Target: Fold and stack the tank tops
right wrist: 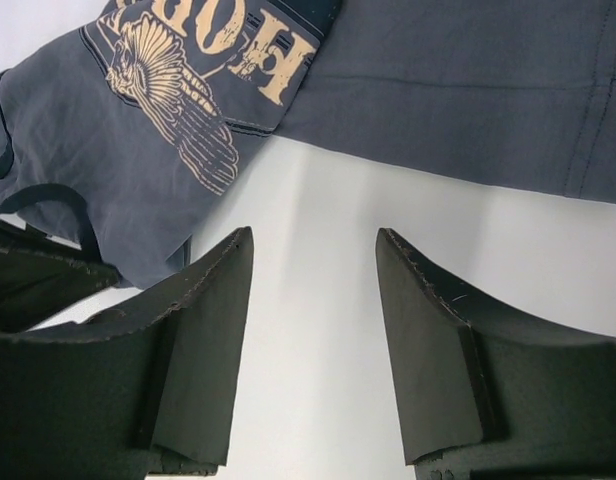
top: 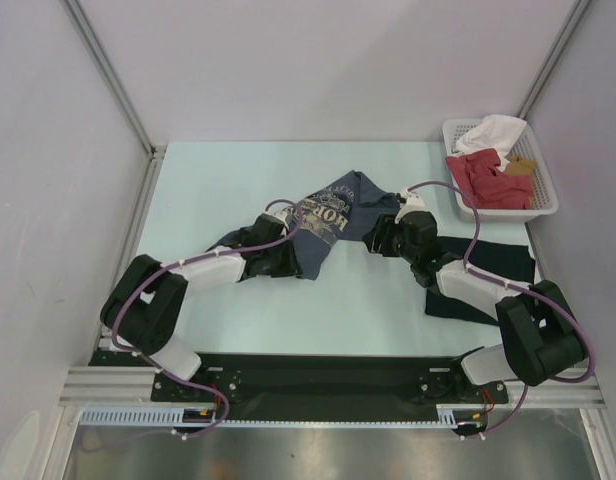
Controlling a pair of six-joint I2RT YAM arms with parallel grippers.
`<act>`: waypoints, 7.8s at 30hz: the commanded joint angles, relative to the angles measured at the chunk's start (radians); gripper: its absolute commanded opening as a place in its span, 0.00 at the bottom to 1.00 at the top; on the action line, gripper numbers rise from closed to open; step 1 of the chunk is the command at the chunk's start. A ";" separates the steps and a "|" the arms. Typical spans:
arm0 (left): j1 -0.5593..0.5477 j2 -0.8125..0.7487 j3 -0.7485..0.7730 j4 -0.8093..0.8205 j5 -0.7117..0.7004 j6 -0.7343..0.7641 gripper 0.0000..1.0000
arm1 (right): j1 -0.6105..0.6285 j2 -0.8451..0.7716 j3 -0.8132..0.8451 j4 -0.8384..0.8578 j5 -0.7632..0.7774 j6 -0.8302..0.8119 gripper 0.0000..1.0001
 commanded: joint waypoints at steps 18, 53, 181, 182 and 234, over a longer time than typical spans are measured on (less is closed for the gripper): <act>0.419 -0.342 0.184 -0.282 0.315 0.061 0.00 | -0.019 0.108 0.091 -0.080 0.068 0.010 0.65; 0.487 -0.139 0.412 -0.225 -0.027 0.046 0.85 | -0.066 0.143 0.096 -0.069 0.048 0.048 0.67; -0.021 -0.512 0.057 -0.368 -0.001 0.108 0.75 | 0.232 0.336 0.235 0.133 -0.373 -0.079 0.12; -0.020 -0.515 0.044 -0.359 0.010 0.106 0.74 | 0.219 0.332 0.222 0.161 -0.422 -0.049 0.08; 0.022 -0.439 -0.247 0.408 0.418 -0.056 0.41 | 0.110 0.442 0.044 1.256 -1.059 0.671 0.00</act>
